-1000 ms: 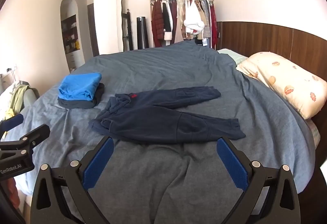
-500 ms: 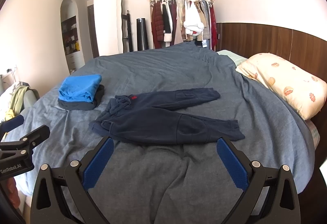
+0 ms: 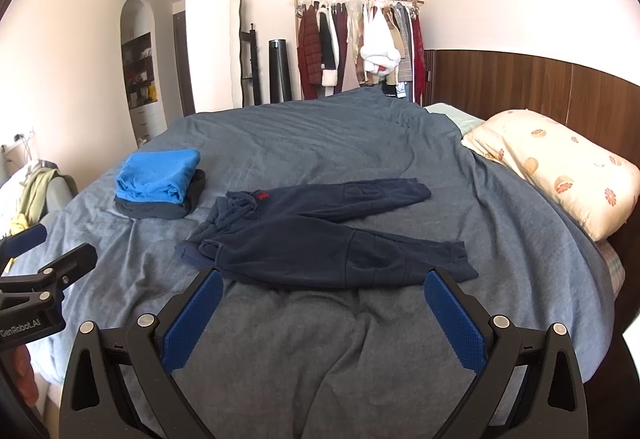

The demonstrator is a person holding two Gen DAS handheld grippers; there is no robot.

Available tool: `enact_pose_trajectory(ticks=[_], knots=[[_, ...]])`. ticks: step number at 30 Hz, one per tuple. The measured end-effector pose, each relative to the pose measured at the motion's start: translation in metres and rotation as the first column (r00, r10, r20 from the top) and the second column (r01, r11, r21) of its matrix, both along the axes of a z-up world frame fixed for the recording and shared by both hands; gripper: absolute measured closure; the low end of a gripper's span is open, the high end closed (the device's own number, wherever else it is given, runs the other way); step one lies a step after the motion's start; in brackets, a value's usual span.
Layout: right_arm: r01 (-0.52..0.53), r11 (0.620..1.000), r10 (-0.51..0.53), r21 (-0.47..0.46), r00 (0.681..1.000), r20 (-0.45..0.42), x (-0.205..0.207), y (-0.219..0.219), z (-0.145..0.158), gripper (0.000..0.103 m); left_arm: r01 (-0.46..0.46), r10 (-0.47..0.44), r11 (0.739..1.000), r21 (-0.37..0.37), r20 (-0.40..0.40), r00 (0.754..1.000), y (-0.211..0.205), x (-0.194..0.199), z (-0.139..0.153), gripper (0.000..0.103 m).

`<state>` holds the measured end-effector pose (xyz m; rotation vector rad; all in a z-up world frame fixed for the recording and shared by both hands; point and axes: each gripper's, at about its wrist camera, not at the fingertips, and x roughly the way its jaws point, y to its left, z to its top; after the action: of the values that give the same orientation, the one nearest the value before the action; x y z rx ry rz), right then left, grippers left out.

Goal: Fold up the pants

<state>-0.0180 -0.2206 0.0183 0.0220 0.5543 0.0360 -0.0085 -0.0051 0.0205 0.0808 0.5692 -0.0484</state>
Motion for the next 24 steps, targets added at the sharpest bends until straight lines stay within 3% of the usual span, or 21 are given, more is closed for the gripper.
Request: enact_pose_trajectory(ticks=[24], knots=[[0.0, 1.0, 0.0, -0.003, 1.0, 0.0, -0.0003, 0.0013, -0.0001, 0.001, -0.01, 0.01, 1.0, -0.008, 0.013, 1.0, 0.0059, -0.0028, 0.0055, 0.0]])
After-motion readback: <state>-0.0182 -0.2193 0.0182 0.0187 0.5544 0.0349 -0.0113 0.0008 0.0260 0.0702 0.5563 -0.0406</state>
